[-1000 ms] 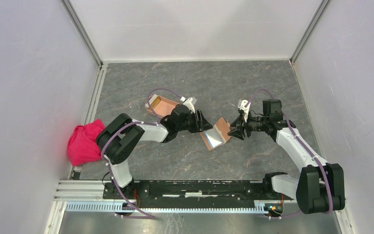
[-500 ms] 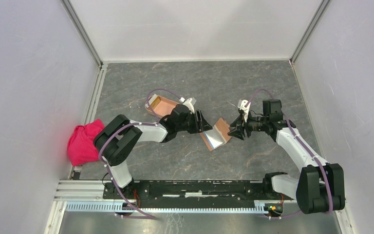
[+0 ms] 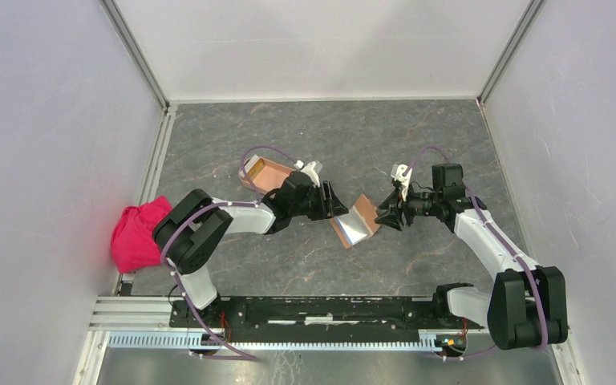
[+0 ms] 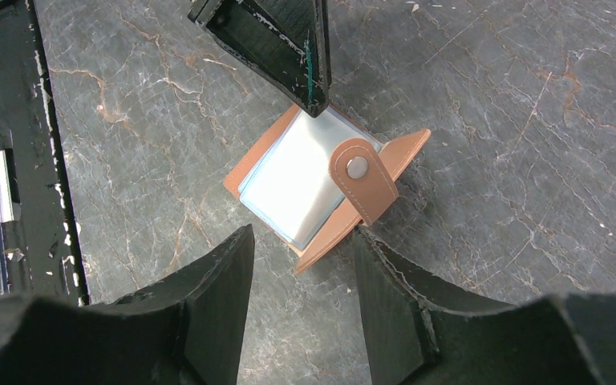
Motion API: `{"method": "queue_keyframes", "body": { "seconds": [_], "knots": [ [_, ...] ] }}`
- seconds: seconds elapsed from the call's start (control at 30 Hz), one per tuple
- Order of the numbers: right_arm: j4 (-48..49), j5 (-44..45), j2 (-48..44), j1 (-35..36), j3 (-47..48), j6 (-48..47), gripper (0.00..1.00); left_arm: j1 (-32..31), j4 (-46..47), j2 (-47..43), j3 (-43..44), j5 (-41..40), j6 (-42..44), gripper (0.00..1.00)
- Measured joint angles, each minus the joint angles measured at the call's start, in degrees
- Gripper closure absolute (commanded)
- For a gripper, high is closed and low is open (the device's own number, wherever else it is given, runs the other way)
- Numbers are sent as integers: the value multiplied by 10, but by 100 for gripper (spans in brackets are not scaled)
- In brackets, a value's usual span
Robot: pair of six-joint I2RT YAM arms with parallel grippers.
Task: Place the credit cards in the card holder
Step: Turn over the card slot in the card holder.
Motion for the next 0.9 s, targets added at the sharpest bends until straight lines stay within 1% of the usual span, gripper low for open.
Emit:
{"method": "queue_keyframes", "body": {
  "seconds": [0.3, 0.53, 0.7, 0.9],
  "knots": [
    [0, 0, 0, 0, 0, 0, 45, 0, 0, 10, 8, 15, 0, 40],
    [0, 0, 0, 0, 0, 0, 45, 0, -21, 10, 12, 1, 0, 39],
    [0, 0, 0, 0, 0, 0, 45, 0, -32, 10, 14, -3, 1, 40],
    [0, 0, 0, 0, 0, 0, 45, -2, -19, 10, 14, 21, -1, 41]
  ]
}}
